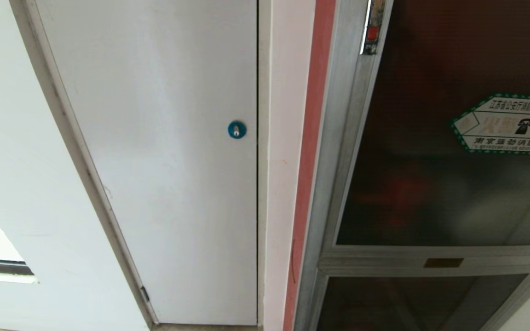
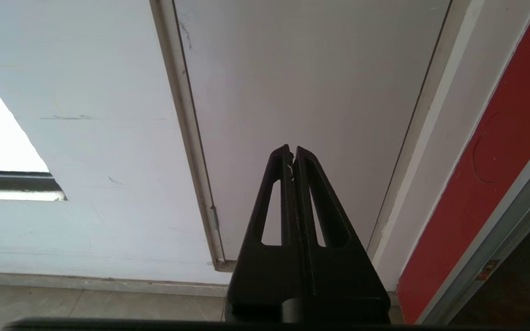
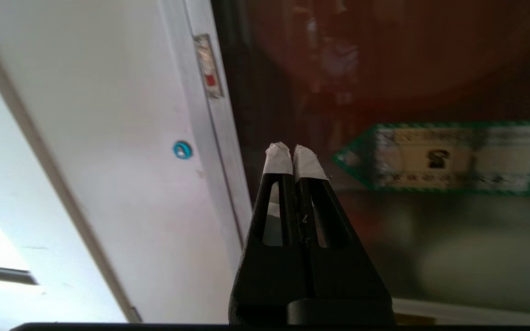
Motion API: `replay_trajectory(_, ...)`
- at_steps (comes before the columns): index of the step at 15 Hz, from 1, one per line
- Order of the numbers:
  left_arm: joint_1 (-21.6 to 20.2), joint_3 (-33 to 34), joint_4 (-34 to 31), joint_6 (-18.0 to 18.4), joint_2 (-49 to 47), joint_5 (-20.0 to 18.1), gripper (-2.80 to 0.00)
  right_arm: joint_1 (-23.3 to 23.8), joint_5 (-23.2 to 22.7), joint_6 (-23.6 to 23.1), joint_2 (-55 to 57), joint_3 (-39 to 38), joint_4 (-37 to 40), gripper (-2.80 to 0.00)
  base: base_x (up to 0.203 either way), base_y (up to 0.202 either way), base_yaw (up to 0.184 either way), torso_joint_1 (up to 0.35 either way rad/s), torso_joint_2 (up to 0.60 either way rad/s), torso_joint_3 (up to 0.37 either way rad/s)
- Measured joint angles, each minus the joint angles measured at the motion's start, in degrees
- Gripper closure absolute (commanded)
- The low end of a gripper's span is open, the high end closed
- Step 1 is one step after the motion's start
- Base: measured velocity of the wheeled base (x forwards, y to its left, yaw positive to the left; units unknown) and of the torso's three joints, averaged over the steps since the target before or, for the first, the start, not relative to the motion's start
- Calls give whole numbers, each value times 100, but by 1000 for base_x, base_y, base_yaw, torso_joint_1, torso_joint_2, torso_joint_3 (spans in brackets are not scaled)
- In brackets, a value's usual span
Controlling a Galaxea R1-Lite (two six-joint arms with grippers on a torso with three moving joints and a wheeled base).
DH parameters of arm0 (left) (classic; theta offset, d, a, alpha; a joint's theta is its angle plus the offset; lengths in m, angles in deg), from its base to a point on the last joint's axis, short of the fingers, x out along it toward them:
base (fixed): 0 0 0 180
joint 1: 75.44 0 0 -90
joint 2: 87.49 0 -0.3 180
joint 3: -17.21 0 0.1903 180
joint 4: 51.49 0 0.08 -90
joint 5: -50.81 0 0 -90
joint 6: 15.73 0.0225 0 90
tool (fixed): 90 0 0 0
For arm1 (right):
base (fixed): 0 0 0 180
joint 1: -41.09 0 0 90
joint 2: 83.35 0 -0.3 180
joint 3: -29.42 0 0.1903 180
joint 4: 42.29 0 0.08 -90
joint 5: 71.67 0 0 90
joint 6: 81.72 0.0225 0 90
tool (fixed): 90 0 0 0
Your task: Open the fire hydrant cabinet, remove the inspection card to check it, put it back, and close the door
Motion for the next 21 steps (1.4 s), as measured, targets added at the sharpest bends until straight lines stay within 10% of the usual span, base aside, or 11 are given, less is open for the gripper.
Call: replay_trajectory(21, 0, 0, 0, 0, 0, 2, 0, 807, 15, -1151, -4056, -4183, -72, 0, 0, 0, 0, 0, 0, 0)
